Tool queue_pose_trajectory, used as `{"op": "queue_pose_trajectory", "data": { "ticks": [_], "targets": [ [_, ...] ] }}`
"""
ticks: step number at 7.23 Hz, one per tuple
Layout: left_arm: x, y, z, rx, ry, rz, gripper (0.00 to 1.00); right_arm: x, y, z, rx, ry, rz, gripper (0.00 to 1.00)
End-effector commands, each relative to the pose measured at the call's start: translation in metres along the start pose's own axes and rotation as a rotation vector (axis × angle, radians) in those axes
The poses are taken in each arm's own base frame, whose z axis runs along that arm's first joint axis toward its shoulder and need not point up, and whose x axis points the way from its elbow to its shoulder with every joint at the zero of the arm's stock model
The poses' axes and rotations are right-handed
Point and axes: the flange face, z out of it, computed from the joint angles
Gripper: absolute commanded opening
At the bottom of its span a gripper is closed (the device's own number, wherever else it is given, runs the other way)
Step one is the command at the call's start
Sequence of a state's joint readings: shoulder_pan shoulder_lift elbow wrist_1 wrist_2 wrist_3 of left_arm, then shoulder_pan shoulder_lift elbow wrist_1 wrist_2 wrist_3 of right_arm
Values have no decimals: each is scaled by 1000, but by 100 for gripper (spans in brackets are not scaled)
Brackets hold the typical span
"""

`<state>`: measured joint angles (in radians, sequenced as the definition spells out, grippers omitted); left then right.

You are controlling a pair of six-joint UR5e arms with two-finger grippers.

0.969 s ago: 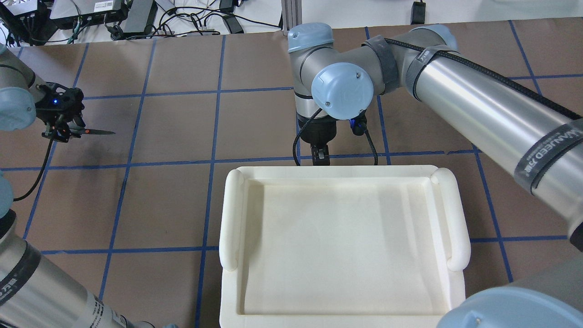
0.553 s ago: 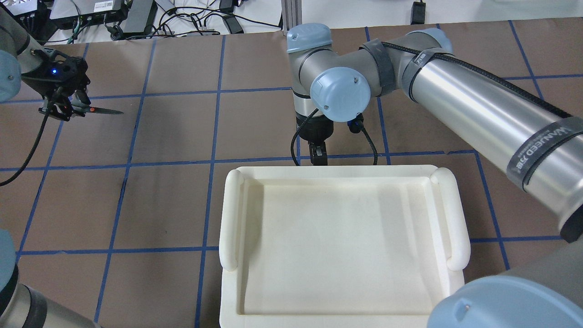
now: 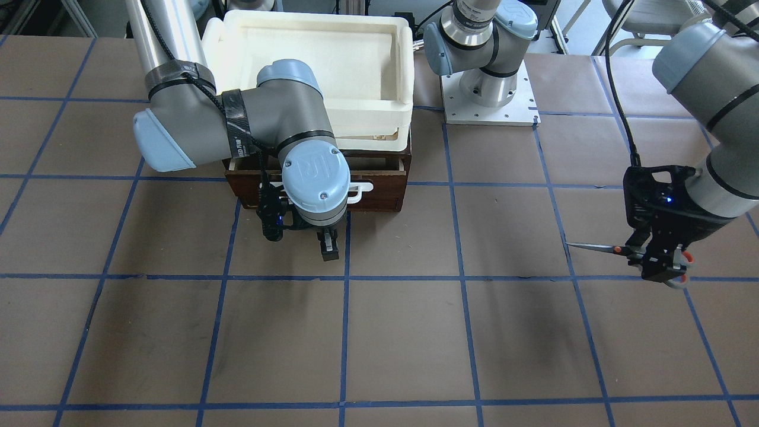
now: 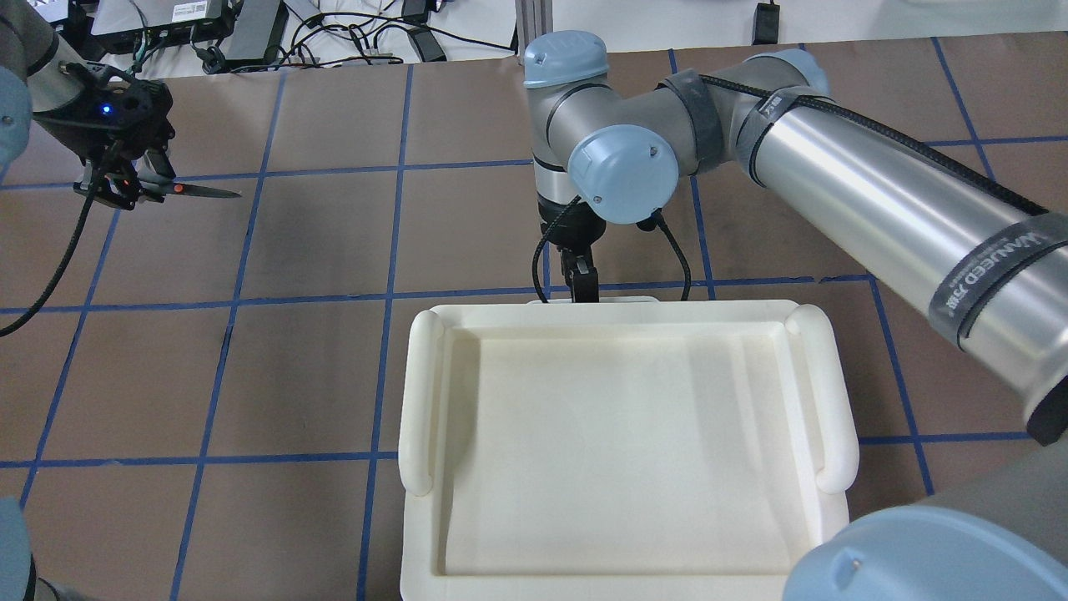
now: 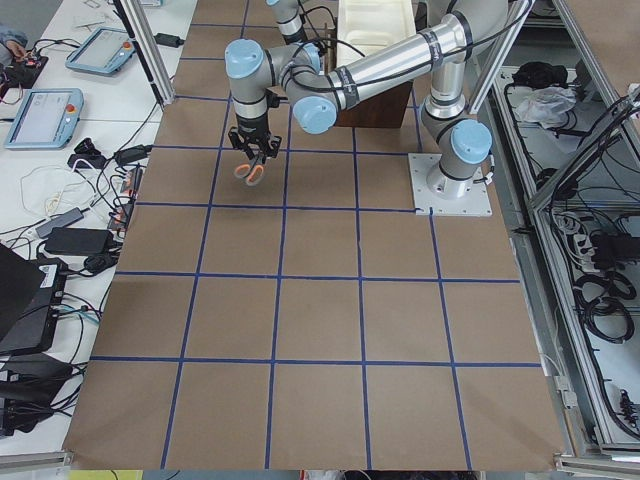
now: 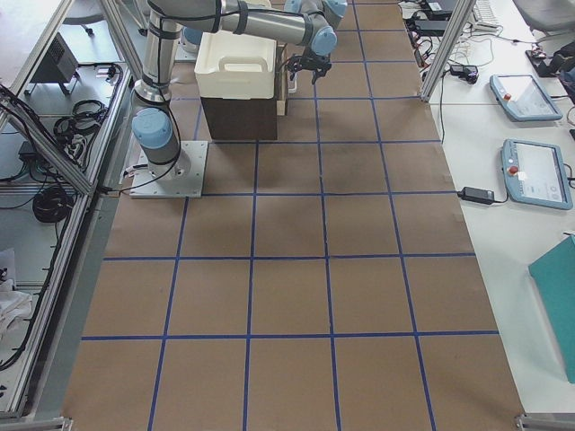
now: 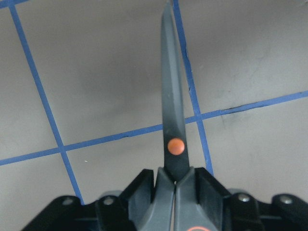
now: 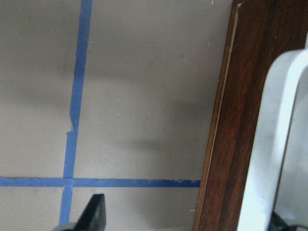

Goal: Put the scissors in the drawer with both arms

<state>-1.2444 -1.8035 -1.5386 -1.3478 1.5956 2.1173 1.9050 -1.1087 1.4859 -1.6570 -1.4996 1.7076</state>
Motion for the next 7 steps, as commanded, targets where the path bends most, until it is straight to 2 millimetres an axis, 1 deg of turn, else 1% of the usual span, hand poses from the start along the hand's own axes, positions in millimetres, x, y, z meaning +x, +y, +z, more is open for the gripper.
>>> {"op": "queue_pose_trajectory", "data": {
  "ticks": [1, 2, 3, 4, 5, 6, 7],
  "targets": [
    [8, -52, -31, -27, 19, -4, 6, -4, 0, -4, 0, -32, -59, 100],
    [16, -68, -41, -11, 33, -24, 6, -5, 0, -6, -1, -45, -71, 100],
    [21, -76, -45, 7, 45, -45, 6, -9, 0, -9, -7, -73, -76, 100],
    [25, -90, -49, 41, 55, -62, 6, -12, -5, -14, -15, -88, -93, 100],
    [30, -111, -59, 36, 64, -105, 6, -16, -5, -18, -16, -97, -117, 100],
    [33, -130, -65, 28, 63, -93, 6, -22, -4, -16, -16, -96, -118, 100],
    [33, -136, -66, 27, 64, -97, 6, -32, -3, -12, -16, -104, -120, 100]
  ]
}}
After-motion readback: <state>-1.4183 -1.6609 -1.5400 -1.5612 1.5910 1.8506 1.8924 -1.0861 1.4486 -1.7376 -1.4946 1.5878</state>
